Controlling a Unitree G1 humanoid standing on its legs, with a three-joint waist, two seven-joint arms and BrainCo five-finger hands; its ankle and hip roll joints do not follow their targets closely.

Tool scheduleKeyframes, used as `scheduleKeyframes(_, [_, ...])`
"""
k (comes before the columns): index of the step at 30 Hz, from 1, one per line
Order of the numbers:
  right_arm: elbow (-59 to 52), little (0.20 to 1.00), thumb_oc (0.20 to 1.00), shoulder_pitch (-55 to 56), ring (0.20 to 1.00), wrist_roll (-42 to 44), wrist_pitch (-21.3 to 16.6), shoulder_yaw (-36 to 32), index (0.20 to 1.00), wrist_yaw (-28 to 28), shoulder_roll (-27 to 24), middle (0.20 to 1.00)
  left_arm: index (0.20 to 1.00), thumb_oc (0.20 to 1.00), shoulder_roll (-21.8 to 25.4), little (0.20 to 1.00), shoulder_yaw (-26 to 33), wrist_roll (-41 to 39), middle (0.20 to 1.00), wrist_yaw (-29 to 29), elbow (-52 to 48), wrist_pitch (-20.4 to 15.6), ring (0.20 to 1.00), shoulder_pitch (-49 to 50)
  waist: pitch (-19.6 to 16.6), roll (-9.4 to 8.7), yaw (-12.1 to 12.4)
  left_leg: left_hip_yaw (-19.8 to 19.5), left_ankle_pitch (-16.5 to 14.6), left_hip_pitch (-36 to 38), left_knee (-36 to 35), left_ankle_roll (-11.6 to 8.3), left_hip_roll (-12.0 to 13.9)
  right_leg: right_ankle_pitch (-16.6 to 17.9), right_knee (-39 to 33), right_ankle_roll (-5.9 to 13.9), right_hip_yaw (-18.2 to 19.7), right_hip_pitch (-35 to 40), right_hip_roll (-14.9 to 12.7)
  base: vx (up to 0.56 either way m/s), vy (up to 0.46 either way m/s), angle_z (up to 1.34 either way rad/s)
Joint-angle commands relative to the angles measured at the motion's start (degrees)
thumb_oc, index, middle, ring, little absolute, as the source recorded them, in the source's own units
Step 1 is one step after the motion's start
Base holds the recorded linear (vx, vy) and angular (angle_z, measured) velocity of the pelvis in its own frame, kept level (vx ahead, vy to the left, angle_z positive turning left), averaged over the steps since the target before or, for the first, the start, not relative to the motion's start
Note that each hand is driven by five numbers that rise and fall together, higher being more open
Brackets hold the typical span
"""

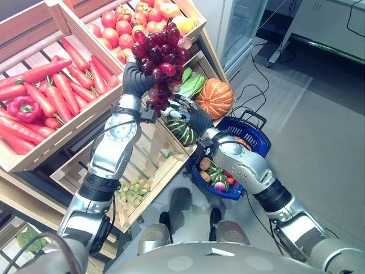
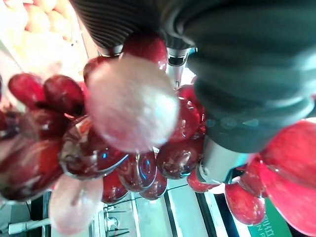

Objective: Pick up fruits and vegetables into the basket

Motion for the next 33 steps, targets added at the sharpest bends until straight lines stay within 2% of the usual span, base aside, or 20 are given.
scheduleKeyframes(1, [-4.5,1.000,1.000,-3.4,1.000,3.0,-5.4,0.3,1.000,2.8,4.7,1.000,0.200,0.200,2.1,0.200,-1.6,-4.4,0.200,0.0,-6.4,-7.3,0.200,-6.1,-1.7,-2.26,-0.2,0.2,-3.9,0.6,3.0,2.29,-2.8,-5.9,3.5,2.95,0.7,3.8,-1.6,0.00,0.000,0.00])
scheduleKeyframes(4, [-5.7,1.000,1.000,-3.0,1.000,2.3,-4.7,0.1,1.000,4.0,4.9,1.000,0.200,0.200,1.0,0.200,-1.4,-6.0,0.200,-1.1,-7.2,-9.8,0.200,-5.1,-1.8,-2.28,-0.3,0.2,-3.9,0.6,2.9,2.32,-2.8,-5.8,3.5,3.05,0.7,3.7,-1.7,0.00,0.000,0.00])
scheduleKeyframes(7, [-5.7,1.000,1.000,-2.9,1.000,2.2,-4.8,0.3,1.000,5.0,5.0,1.000,0.200,0.200,0.4,0.200,-1.4,-6.8,0.200,-1.7,-7.7,-9.9,0.200,-4.9,-1.8,-2.34,-0.3,0.1,-3.9,0.5,3.0,2.29,-2.9,-5.8,3.5,2.99,0.7,3.6,-1.7,0.00,0.000,0.00])
scheduleKeyframes(8, [-5.8,1.000,1.000,-3.2,1.000,2.3,-4.9,0.6,1.000,5.5,5.0,1.000,0.200,0.200,0.0,0.200,-1.7,-9.6,0.200,-3.2,-7.5,-10.5,0.200,-5.0,-1.7,-2.41,-0.4,0.1,-3.9,0.6,3.0,2.33,-2.8,-5.8,3.6,2.97,0.7,3.6,-1.7,0.00,0.002,0.03])
scheduleKeyframes(15, [-6.1,1.000,1.000,-3.6,1.000,0.3,-4.7,1.2,1.000,4.7,5.6,1.000,0.200,0.200,-1.3,0.200,-2.3,-9.8,0.200,-1.5,-7.0,-11.1,0.200,-4.8,-1.6,-2.59,-0.5,0.2,-3.9,0.7,3.2,2.38,-2.7,-5.8,3.6,2.94,0.8,3.8,-1.8,0.00,0.000,0.00])
scheduleKeyframes(19, [-6.0,1.000,1.000,-3.5,1.000,1.6,-5.1,0.6,1.000,2.2,5.3,1.000,0.200,0.200,-1.2,0.200,-2.2,-9.4,0.200,-2.0,-7.0,-12.7,0.200,-4.6,-1.4,-2.63,-0.5,0.3,-4.0,0.7,3.3,2.39,-2.7,-5.8,3.7,2.90,0.8,3.8,-1.9,0.00,0.000,0.00])
scheduleKeyframes(22, [-6.5,1.000,1.000,-3.4,1.000,2.0,-6.2,0.4,1.000,0.9,5.7,1.000,0.200,0.200,-1.3,0.200,-2.5,-8.5,0.200,-0.7,-7.1,-12.2,0.200,-4.7,-1.3,-2.58,-0.6,0.4,-4.0,0.7,3.4,2.42,-2.7,-5.7,3.8,2.91,0.9,3.7,-1.9,0.00,0.000,0.00])
scheduleKeyframes(29, [-6.9,1.000,1.000,-2.0,1.000,-0.1,-10.3,-2.0,1.000,-9.3,5.3,1.000,0.200,0.200,-0.3,0.200,-1.4,-5.3,0.200,3.0,-6.4,-14.7,0.200,-4.0,-1.2,-2.29,-1.2,0.8,-4.0,0.9,3.2,2.56,-2.7,-5.6,3.8,2.87,1.2,3.5,-1.8,0.00,0.005,-0.01])
scheduleKeyframes(33, [-8.1,1.000,1.000,-1.0,1.000,-1.7,-11.5,-3.2,1.000,-11.0,4.9,1.000,0.200,0.200,0.1,0.200,-0.7,-5.2,0.200,3.7,-6.9,-14.9,0.200,-3.2,-1.2,-1.97,-1.6,1.0,-3.9,0.9,3.2,2.59,-2.7,-5.5,3.8,2.92,1.4,3.3,-1.8,-0.01,0.021,-0.07])
